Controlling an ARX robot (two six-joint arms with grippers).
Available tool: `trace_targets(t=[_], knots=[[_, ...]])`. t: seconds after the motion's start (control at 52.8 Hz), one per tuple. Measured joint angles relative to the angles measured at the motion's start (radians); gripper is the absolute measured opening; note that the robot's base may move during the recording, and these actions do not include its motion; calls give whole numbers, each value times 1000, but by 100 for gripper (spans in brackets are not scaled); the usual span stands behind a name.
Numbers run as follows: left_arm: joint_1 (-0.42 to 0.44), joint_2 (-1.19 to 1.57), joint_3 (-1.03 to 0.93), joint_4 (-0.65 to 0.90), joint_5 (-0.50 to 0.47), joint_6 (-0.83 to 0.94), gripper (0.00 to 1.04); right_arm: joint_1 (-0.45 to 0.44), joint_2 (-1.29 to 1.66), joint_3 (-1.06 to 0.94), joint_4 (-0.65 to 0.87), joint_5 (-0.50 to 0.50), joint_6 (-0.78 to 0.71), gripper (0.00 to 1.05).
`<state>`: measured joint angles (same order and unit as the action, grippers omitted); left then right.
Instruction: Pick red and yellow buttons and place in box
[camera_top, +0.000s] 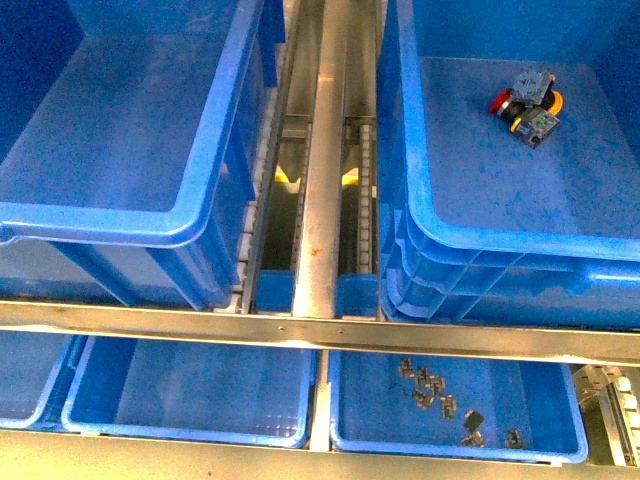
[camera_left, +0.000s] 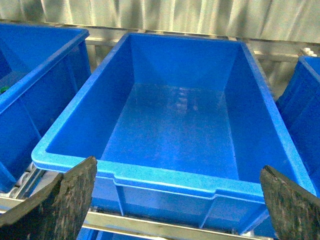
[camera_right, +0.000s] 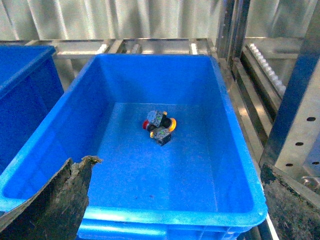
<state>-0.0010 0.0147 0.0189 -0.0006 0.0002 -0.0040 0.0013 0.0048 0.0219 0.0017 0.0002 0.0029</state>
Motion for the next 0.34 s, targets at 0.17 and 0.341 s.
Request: trace_targets(t=[0.17,0.341], knots=[[0,0,0,0,0,0,97,0,0,0,0,0,0,98],[0,0,0,0,0,0,97,0,0,0,0,0,0,98]])
